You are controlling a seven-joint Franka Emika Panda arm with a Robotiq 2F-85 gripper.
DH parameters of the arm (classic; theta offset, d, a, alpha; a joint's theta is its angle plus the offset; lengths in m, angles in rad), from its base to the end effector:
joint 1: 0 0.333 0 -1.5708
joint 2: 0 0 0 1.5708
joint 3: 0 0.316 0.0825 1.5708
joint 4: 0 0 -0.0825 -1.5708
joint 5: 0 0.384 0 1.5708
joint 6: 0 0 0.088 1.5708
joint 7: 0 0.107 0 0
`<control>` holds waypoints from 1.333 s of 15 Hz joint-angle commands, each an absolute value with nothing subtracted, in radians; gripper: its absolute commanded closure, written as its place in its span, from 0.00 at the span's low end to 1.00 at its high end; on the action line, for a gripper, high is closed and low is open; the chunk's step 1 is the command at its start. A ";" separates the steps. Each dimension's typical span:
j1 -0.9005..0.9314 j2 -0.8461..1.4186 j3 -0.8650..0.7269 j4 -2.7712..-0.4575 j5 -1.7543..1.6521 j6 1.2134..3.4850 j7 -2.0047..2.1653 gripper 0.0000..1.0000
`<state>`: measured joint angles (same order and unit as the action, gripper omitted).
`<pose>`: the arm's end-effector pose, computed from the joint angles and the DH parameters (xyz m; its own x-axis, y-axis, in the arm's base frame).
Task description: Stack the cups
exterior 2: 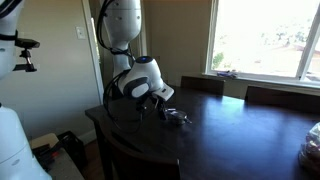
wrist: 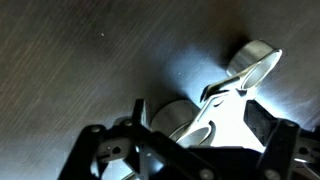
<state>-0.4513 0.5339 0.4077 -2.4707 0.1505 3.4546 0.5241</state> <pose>0.4969 -0.0284 0.1539 0.6139 -0.7462 0.2575 -0.6306 -0.6599 -0.4086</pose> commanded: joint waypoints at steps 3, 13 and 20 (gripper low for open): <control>-0.718 0.456 0.561 -2.624 -0.017 3.455 0.528 0.00; -0.704 0.503 0.533 -2.579 -0.048 3.455 0.483 0.00; -0.614 0.447 0.528 -2.507 -0.015 3.357 0.473 0.00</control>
<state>-0.6767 0.5039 0.5379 -2.5411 -0.0481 3.4395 0.4767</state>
